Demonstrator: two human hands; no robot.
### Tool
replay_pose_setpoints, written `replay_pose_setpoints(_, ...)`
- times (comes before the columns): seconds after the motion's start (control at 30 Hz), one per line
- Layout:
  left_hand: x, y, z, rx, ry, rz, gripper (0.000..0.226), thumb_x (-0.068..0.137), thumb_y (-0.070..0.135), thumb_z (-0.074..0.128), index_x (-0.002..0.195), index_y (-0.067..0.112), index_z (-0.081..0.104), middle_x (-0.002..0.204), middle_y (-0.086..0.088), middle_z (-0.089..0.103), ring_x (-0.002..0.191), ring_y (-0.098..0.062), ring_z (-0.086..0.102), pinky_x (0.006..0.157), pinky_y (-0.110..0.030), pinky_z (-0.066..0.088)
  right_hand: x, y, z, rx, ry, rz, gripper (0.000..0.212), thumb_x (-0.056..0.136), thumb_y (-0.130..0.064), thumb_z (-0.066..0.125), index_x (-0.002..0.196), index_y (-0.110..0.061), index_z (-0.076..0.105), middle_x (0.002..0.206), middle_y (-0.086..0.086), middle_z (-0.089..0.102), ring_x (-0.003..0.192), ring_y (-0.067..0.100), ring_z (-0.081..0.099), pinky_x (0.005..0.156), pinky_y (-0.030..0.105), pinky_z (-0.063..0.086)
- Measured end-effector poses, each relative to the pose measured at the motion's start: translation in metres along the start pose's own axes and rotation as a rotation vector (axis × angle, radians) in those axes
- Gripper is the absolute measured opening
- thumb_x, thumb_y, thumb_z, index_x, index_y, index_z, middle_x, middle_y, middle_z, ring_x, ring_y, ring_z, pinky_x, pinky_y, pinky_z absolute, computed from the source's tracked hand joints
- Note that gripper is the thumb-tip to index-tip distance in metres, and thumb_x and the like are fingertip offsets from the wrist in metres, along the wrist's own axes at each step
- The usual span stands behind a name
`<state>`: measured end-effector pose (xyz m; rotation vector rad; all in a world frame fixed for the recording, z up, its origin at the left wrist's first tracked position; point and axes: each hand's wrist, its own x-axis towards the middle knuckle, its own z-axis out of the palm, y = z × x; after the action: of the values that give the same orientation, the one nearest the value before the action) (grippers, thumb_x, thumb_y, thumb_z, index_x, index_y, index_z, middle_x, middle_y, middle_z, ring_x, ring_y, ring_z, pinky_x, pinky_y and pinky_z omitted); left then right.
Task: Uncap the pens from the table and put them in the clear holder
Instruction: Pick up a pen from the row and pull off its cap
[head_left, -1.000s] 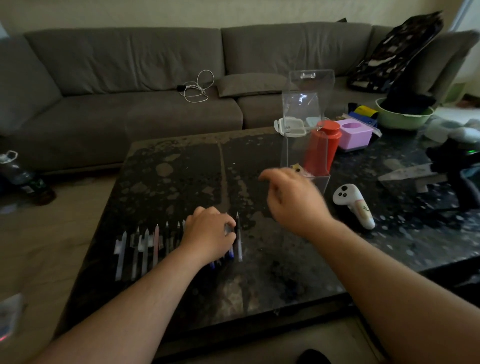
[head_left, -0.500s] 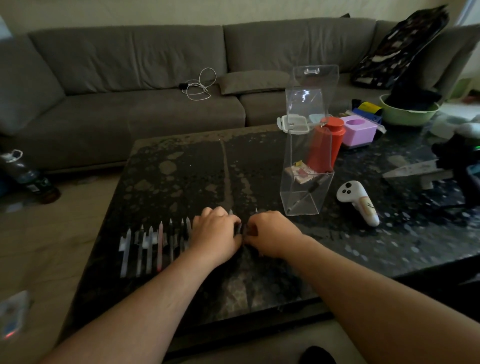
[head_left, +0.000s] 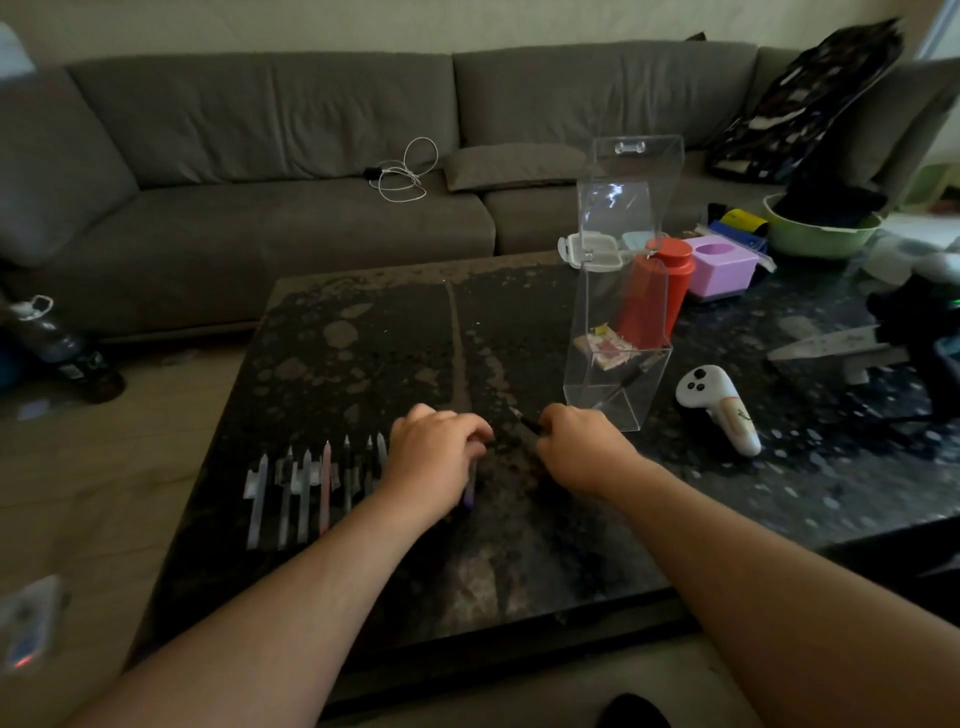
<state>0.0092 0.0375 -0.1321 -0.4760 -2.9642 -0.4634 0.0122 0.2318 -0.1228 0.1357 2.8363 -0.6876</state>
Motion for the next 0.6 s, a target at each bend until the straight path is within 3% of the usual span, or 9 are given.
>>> replay_pose_setpoints(0.1,-0.001,-0.008,-0.007,-0.134,0.035,-0.082,0.019,0.105,0.035,0.058,0.119,0.040,0.069,0.116,0.009,0.067,0.113,-0.018,0.055,0.099,-0.040,0.047,-0.004,0.003,-0.006,0.054,0.027,-0.071,0.011,0.106,-0.028,0.049,0.115,-0.028,0.053,0.101,-0.002,0.054,0.087,0.016,0.053,0.076,0.036,0.045)
replay_pose_setpoints(0.23,-0.005,-0.012,-0.012,-0.218,0.055,-0.165,0.013,0.106,0.033,0.057,0.116,0.039,0.063,0.108,0.006,0.057,0.101,-0.015,0.059,0.092,-0.041,0.056,-0.011,0.000,-0.009,0.088,0.105,-0.167,0.012,0.105,-0.043,0.052,0.113,-0.036,0.059,0.094,-0.011,0.061,0.082,0.007,0.059,0.063,0.029,0.045)
replay_pose_setpoints(0.37,-0.003,-0.015,-0.013,-0.222,0.110,-0.141,0.015,0.104,0.026,0.061,0.115,0.035,0.068,0.109,0.014,0.063,0.111,-0.011,0.054,0.093,-0.034,0.049,-0.015,-0.004,-0.007,0.012,0.267,-0.303,0.019,0.101,-0.048,0.058,0.108,-0.034,0.069,0.095,-0.011,0.066,0.087,0.011,0.063,0.071,0.032,0.053)
replay_pose_setpoints(0.47,-0.003,-0.018,-0.013,-0.222,0.142,-0.132,0.017,0.103,0.025,0.063,0.115,0.035,0.069,0.110,0.017,0.064,0.113,-0.011,0.054,0.091,-0.031,0.047,-0.015,-0.007,-0.005,-0.001,0.299,-0.328,0.019,0.099,-0.049,0.059,0.107,-0.035,0.070,0.099,-0.010,0.066,0.090,0.012,0.062,0.075,0.036,0.056)
replay_pose_setpoints(0.6,-0.003,-0.016,-0.013,-0.239,0.166,-0.141,0.018,0.103,0.024,0.063,0.118,0.034,0.070,0.106,0.020,0.058,0.113,-0.009,0.054,0.093,-0.030,0.047,-0.013,-0.008,-0.003,-0.005,0.303,-0.316,0.016,0.100,-0.049,0.059,0.107,-0.037,0.068,0.096,-0.013,0.064,0.086,0.008,0.061,0.071,0.030,0.055)
